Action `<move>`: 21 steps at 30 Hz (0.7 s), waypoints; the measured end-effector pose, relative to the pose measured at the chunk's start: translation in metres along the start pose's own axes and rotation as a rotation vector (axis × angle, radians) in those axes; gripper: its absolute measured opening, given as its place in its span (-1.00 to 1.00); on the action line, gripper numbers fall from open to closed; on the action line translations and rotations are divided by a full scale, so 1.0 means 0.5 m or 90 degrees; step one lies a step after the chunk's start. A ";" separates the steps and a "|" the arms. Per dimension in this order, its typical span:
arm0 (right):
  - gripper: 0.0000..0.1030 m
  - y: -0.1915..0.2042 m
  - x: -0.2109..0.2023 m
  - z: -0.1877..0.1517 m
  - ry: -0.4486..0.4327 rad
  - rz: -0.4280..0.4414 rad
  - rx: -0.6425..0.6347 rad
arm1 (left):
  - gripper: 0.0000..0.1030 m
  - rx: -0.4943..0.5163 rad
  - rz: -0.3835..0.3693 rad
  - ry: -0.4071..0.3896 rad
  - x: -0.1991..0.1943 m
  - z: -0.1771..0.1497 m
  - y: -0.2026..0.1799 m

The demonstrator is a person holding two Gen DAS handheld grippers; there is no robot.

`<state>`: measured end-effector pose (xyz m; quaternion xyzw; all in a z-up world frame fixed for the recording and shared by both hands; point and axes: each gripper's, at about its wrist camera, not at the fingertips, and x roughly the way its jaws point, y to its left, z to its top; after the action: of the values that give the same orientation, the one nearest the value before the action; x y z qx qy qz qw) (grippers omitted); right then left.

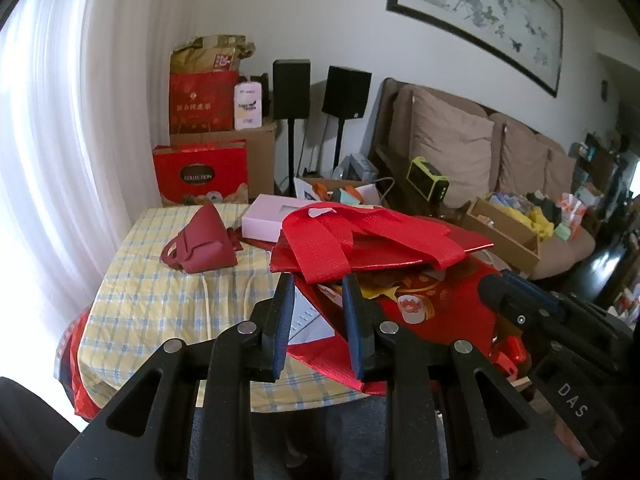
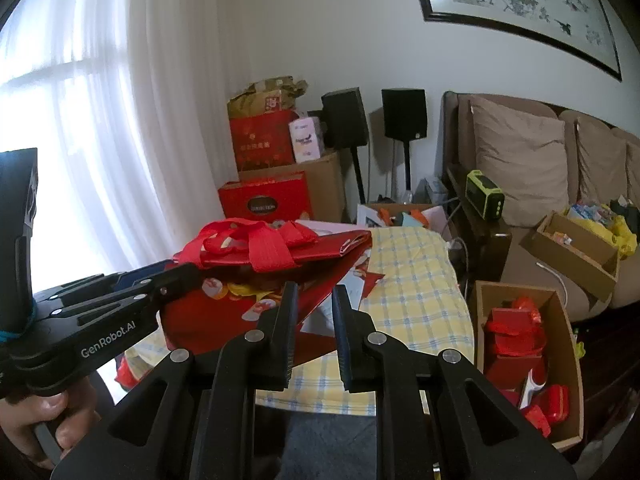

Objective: Organize objects
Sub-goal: 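Carry the red printed bag with both grippers away from the table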

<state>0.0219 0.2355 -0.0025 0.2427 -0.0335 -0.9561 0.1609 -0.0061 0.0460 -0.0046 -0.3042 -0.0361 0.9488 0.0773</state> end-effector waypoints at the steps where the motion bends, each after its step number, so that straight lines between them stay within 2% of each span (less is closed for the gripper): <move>1: -0.68 -0.001 -0.006 0.001 -0.004 0.000 0.001 | -0.58 0.001 -0.001 -0.003 -0.005 0.001 -0.003; 21: -0.68 -0.010 -0.087 0.016 -0.051 0.003 0.010 | -0.58 0.026 -0.005 -0.051 -0.081 0.016 -0.047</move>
<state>0.0527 0.2545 0.0235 0.2058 -0.0482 -0.9643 0.1595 0.0246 0.0620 0.0280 -0.2640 -0.0207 0.9605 0.0858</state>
